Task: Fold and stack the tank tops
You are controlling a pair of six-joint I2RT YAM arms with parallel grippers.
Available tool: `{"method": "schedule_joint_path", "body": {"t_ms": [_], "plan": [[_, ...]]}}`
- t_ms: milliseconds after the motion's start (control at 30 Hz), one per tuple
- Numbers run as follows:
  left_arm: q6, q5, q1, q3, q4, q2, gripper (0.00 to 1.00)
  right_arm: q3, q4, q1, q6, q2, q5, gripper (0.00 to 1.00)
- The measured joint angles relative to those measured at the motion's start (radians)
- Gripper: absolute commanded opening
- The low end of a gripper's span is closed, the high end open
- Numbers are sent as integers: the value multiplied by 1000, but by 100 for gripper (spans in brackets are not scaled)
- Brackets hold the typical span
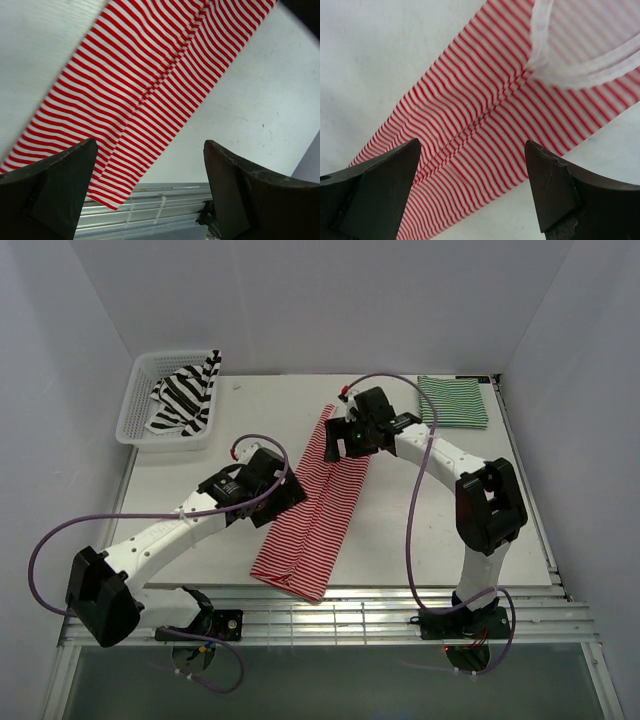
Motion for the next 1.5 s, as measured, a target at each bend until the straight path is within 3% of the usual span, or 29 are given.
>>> {"method": "schedule_joint_path", "body": {"t_ms": [267,467,833,1167,1367,1500], "plan": [[18,-54,104,-115,-102,-126,98,-253,-14,143,84,-57,52,90],[31,-48,138,-154,-121,-100,98,-267,-10,129,103,7,70,90],[98,38,169,-175,-62,-25,98,-39,0,-10,46,176,3,90],[203,234,174,-189,83,100,98,268,-45,-119,-135,370,-74,90],[236,354,174,-212,182,137,98,253,-91,-113,-194,309,-145,90],[244,395,161,-234,228,153,98,70,-67,-107,-166,93,-144,90]]}}
